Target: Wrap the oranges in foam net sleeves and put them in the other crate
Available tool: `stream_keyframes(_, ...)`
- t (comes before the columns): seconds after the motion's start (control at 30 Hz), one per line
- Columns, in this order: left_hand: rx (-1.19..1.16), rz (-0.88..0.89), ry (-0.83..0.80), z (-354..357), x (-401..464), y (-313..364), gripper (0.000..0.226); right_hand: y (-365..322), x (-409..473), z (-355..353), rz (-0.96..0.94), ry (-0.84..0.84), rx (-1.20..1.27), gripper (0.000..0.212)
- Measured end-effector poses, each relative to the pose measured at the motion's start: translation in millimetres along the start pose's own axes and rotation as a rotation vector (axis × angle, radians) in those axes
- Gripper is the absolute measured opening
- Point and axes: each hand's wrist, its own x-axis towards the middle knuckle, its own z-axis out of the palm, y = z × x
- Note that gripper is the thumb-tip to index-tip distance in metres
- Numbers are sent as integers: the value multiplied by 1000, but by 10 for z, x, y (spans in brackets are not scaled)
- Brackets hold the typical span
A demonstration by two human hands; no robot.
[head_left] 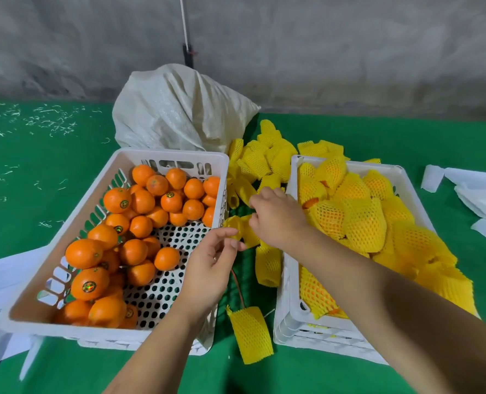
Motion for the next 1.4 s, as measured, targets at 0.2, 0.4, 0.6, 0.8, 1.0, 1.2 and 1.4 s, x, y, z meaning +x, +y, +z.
stream_keyframes(0.2,27,30,10,-122,5,9,21,-423,47,569,-53,-640,-206,51)
stream_keyframes(0.4,210,-124,102,-505,326,-326,13,-360,514,883,128,-738,13,65)
stream_keyframes(0.6,1304,-579,-322,-995,777,-968,74,-347,696,1098,155,-652,133,61)
stream_keyframes(0.8,1665,-557,-326,-896,709,-1157,59,-373,663,941,238,-346,372,17)
stream_keyframes(1.0,1237,-643,-102,-972,743,-938,72,-202,361,383,279,-27,775,11)
stream_keyframes(1.2,164,-385,357,-752,574,-150,61,-110,-159,120,279,67,1064,65)
stream_keyframes(1.4,-390,-416,171,-239,9,210,67,-318,-674,356,368,240,1167,18)
